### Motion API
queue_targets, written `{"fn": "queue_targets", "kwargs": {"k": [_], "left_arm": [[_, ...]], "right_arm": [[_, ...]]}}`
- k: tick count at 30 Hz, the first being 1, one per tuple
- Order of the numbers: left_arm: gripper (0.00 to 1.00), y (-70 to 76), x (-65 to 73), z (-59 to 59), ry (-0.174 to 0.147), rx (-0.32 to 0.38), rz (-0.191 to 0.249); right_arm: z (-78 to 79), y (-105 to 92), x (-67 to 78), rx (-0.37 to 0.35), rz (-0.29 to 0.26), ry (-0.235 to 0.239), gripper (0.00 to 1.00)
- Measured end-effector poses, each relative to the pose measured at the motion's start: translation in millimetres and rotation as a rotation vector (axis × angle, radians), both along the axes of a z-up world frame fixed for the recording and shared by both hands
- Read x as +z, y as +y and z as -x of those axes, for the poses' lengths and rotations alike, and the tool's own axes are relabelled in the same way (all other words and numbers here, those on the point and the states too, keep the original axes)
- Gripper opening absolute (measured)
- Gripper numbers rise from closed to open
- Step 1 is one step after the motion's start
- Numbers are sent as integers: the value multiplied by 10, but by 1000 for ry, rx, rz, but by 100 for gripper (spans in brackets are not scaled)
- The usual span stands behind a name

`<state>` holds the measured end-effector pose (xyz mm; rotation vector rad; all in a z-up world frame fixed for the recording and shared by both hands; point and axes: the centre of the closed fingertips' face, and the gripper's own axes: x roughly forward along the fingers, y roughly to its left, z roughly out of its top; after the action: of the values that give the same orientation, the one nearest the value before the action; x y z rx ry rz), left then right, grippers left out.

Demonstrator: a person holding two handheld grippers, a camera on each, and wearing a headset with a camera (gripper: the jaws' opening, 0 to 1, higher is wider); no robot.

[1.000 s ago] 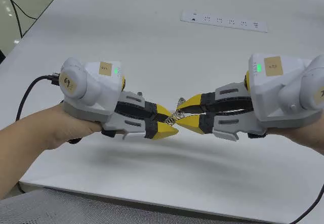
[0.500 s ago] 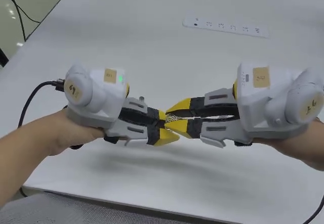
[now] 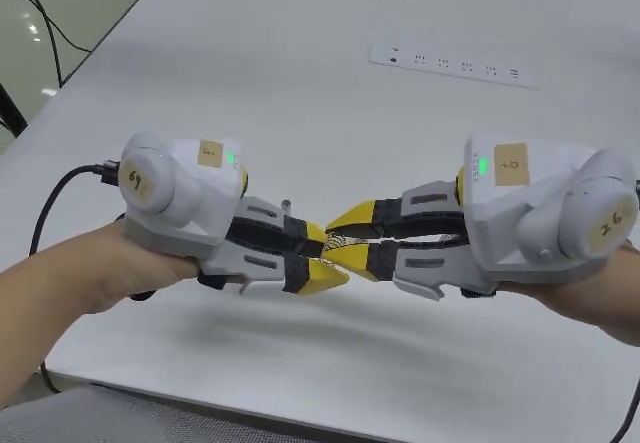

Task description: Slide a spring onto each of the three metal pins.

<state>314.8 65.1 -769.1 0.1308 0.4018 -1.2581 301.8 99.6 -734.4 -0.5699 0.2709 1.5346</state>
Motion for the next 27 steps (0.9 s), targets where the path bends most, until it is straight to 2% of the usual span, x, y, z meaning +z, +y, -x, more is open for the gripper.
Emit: {"fn": "queue_targets", "kwargs": {"k": [1,8,15,16,18,21,27], "left_arm": [[7,6,-3,0,0,2,0],[11,85,-29,-16,18,41,-2],[15,243,-22,-29,39,92,-1],[16,266,-21,-33,38,99,-2],[17,307,-24,-37,60,117,5],[20,375,-34,-50,53,137,-1],[23,505,-11,-51,69,178,7]], "right_arm": [[-11,-7,-10,0,9,-17,7],[-43,-35,-7,-14,14,-26,7],[-88,-70,-77,-26,49,-45,7],[-88,-71,-85,-26,50,-40,7],[-91,-75,-107,-30,54,-30,7],[-102,-81,-148,-34,63,-25,7],[-120,-94,-205,-40,78,-3,7]]}}
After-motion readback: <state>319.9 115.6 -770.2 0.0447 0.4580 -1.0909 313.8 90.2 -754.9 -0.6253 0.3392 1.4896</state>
